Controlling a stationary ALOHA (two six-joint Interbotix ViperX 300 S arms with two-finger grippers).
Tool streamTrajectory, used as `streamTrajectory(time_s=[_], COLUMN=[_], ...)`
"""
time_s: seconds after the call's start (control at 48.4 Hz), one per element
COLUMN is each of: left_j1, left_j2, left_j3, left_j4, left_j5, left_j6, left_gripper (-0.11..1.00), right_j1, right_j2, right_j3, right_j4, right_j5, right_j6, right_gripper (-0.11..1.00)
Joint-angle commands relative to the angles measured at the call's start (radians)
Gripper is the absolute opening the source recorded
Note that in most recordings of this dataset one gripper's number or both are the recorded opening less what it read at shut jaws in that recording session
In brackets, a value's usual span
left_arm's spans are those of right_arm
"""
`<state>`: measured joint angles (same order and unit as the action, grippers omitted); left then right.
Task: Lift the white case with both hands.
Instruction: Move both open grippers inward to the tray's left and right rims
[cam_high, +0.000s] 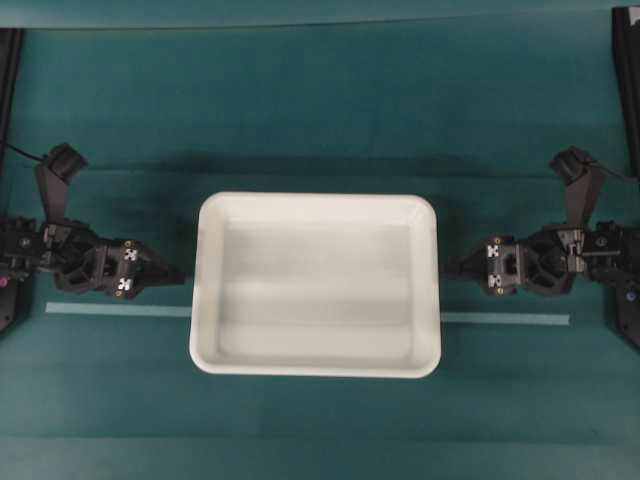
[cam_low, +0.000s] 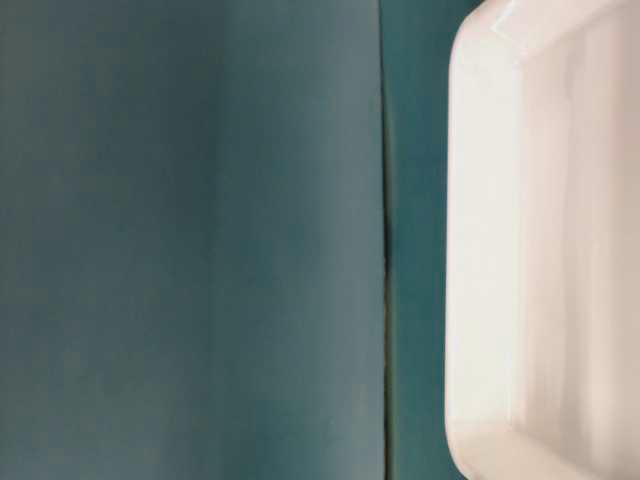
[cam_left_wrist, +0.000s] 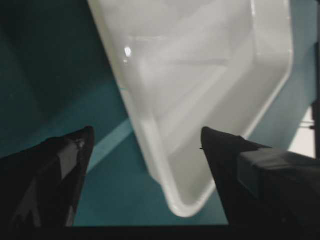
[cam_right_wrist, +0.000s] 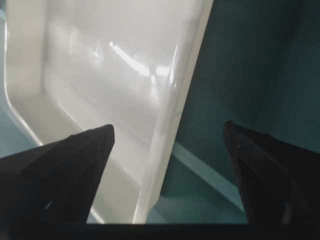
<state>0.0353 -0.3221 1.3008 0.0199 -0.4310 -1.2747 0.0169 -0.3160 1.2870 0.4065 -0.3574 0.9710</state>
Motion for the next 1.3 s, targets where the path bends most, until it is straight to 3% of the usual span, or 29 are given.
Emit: streamTrajectory(time_s=[0.0,0.331,1.054,1.282], left_j1=[-0.003,-0.005,0.011,0.011], left_j2=[0.067,0.184,0.241,0.241], left_j3=[-0.015,-0.058,-0.110,-0.110], left_j4=[0.003,0.003,0.003,0.003], left_j5=[-0.040,-0.130,-0.132,-0.132], left_j6=[0.003,0.008,0.009,0.009], left_gripper=[0.93,0.92,0.92,0.92], right_j1=[0.006,0.023,0.029,0.063], right_j2=[0.051,0.181,0.239,0.242], right_j3=[-0.006,-0.064,-0.106,-0.104], right_j4=[-0.005,-0.005,-0.002,-0.002], right_j5=[-0.035,-0.150,-0.160,-0.158], right_j6=[-0.002,0.012,0.023,0.100], right_gripper=[0.93,0.93,0.92,0.92])
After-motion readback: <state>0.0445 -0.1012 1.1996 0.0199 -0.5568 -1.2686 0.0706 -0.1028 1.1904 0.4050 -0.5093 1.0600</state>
